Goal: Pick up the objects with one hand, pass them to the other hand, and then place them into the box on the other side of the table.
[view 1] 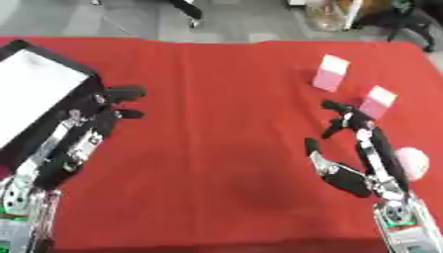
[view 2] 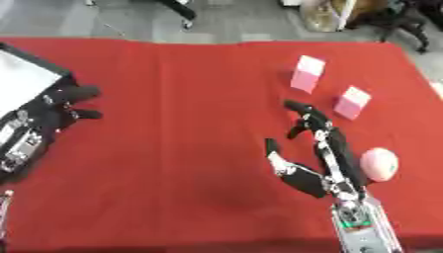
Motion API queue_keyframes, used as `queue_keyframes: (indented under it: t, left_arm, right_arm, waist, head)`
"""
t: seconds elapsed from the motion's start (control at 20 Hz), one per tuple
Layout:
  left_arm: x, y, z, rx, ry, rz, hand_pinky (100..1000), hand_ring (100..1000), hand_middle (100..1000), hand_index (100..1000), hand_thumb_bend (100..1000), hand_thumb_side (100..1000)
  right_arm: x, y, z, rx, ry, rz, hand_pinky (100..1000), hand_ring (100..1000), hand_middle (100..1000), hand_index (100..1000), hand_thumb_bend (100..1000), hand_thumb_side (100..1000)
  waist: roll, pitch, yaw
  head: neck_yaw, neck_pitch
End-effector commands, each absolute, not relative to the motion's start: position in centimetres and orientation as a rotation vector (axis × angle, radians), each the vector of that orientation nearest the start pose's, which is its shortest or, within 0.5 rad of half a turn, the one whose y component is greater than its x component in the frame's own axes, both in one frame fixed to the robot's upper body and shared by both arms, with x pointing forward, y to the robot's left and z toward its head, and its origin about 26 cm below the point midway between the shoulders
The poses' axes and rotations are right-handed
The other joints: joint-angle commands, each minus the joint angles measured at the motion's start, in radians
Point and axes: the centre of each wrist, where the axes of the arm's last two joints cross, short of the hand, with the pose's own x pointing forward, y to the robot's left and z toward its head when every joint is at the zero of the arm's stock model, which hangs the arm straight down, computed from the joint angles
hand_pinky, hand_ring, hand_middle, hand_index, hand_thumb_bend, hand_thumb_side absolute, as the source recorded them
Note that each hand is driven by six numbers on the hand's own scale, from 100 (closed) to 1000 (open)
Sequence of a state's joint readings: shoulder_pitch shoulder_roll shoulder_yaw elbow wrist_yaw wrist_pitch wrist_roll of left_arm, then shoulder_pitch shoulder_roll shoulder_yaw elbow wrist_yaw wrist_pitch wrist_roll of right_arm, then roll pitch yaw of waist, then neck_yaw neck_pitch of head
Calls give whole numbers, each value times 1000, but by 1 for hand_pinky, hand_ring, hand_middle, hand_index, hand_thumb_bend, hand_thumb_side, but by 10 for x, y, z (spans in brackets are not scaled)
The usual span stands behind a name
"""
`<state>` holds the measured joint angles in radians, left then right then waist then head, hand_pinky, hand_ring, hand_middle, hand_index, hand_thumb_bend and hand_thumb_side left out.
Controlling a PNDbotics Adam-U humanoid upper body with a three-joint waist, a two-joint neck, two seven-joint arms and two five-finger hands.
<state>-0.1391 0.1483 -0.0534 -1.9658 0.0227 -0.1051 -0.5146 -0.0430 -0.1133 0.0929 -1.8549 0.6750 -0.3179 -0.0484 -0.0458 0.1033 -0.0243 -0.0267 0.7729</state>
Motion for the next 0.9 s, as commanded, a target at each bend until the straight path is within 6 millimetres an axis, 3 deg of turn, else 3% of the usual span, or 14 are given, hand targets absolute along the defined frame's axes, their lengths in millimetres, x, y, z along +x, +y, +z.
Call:
queue_keyframes:
  t: [0.05,0.3,0.65,0.9]
  left_arm:
    - [284,235,138,-309,-2104,-767,827,984,824,853,100,742]
    - [284,235,137,-306,-2097,-769,825,984,824,852,100,746]
    - [284,235,135,-296,-2082,-775,825,985,824,851,100,757]
    - [285,236,133,-279,-2070,-785,825,987,824,850,100,769]
  right_arm:
    - [278,-233,81,-581,-2160,728,757,534,823,920,215,474]
    - [275,-249,83,-680,-2108,741,765,540,828,925,228,456]
    - [253,-301,88,-936,-1919,763,774,546,831,932,249,481]
    - [239,-328,86,-1002,-1828,754,774,546,830,932,239,505]
  waist:
    - [1,-12,-1]
    - [0,-9,1]
    - [-9,-3,-7]
    - [-17,13,-13]
  head:
    - [1,-3]
    - [2,-3]
    - [1,-3]
    - [2,-3]
